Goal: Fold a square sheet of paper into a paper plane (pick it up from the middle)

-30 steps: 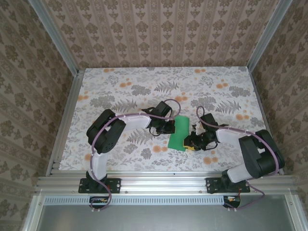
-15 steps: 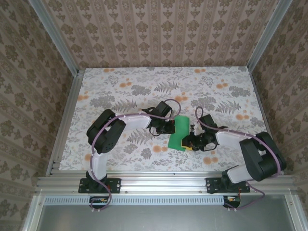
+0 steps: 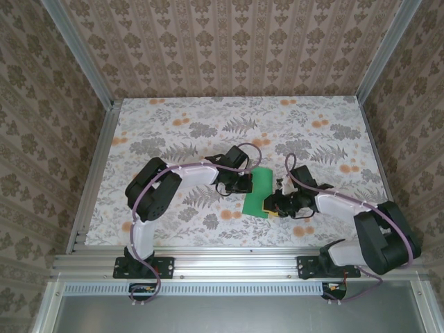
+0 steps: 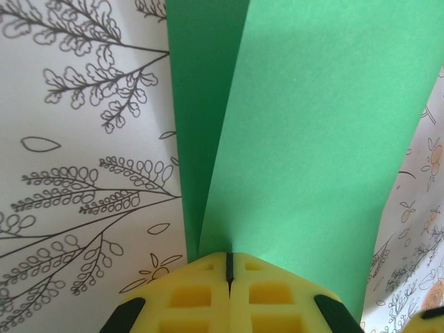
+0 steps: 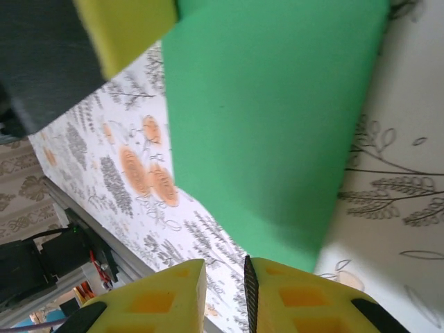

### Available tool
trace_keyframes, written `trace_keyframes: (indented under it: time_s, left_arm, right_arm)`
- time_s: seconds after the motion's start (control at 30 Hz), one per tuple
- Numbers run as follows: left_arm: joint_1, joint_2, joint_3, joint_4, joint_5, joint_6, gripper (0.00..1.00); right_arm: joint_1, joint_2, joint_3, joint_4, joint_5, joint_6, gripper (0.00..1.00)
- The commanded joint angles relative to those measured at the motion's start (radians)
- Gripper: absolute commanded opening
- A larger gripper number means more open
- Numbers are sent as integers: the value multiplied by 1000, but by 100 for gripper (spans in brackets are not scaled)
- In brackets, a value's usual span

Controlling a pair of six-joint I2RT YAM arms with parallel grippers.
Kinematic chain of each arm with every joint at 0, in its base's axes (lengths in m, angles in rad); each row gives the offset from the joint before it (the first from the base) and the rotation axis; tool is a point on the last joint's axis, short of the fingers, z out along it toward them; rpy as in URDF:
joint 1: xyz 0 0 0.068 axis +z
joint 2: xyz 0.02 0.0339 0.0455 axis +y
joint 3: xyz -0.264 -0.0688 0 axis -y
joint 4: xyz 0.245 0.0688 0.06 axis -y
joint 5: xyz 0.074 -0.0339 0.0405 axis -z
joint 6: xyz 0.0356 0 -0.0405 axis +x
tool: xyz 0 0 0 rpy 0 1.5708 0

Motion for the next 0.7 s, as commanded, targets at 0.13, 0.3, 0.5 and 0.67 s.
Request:
trace_keyframes:
  time_s: [0.13, 0.3, 0.5, 0.67]
  left_arm:
    - [-9, 44, 6, -85, -18, 27, 0]
    - [-9, 45, 6, -87, -15, 29, 0]
    - [-8, 47, 7, -91, -12, 34, 0]
    - [-9, 48, 6, -91, -14, 34, 0]
  right_arm:
    - [29, 53, -43, 7, 37, 24, 24]
    - [27, 132, -36, -8, 49, -5, 23]
    - [-2, 9, 65, -69, 65, -3, 24]
    - [-41, 94, 162, -23, 74, -25, 25]
